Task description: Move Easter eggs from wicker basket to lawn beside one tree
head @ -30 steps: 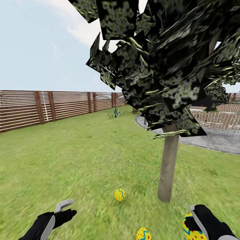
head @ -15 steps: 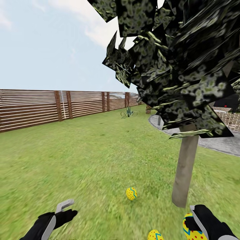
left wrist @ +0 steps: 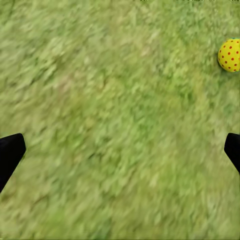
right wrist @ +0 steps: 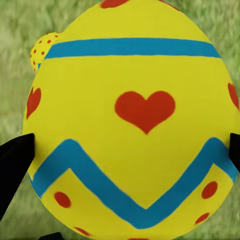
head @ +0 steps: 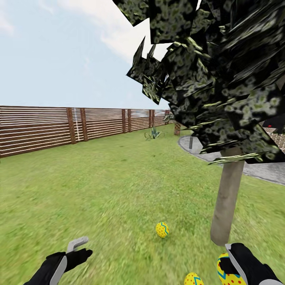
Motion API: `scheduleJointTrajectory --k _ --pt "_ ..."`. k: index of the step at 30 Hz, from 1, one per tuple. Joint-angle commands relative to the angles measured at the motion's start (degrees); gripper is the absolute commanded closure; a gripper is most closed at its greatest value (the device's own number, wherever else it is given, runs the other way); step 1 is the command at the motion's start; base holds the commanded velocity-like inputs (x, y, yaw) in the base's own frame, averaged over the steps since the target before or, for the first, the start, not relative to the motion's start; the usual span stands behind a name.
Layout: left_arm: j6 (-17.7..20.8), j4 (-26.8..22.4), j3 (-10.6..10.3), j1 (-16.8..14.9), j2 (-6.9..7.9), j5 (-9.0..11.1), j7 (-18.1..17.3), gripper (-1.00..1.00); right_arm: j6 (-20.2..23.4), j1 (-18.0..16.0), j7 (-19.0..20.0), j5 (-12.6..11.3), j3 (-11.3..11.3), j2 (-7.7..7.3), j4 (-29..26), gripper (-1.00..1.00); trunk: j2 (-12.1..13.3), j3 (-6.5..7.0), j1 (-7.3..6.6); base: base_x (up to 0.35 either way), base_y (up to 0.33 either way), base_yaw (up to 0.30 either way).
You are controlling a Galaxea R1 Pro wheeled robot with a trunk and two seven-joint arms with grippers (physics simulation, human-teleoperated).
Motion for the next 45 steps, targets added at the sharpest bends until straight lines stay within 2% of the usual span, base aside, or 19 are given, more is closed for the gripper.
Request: scheduleJointTrajectory --k 1,8,16,29,45 --pt "0.33 -0.04 0.15 -0.03 -0.02 0.3 -0.16 -1.0 0.28 -0.03 -0.1 -0.05 -0.04 0.01 -0.1 1.0 -0.04 -0.07 0.0 0.046 0.326 0.0" --pt "0.42 -0.04 0.17 -0.03 -0.01 0.23 -0.16 -1.0 0.29 -0.03 -0.1 -0.05 -0.03 0.16 -0.1 1.0 -0.04 -0.07 0.0 0.226 0.257 0.0" --pt "0.42 0.04 0.27 -0.03 0.08 0.25 -0.21 -1.0 0.29 -0.03 -0.1 -0.05 -0.03 0.27 -0.1 1.0 -0.04 -0.07 0.0 0.302 0.088 0.0" --pt "0.42 0.05 0.22 -0.03 0.01 0.21 -0.07 -1.0 0.3 -0.03 -0.1 -0.05 -0.03 0.27 -0.1 1.0 -0.04 -0.07 0.0 0.034 0.323 0.0" --pt "0.42 0.05 0.3 -0.03 0.08 0.21 -0.1 -1.0 0.28 -0.03 -0.1 -0.05 -0.03 0.27 -0.1 1.0 -0.04 -0.07 0.0 0.314 0.177 0.0"
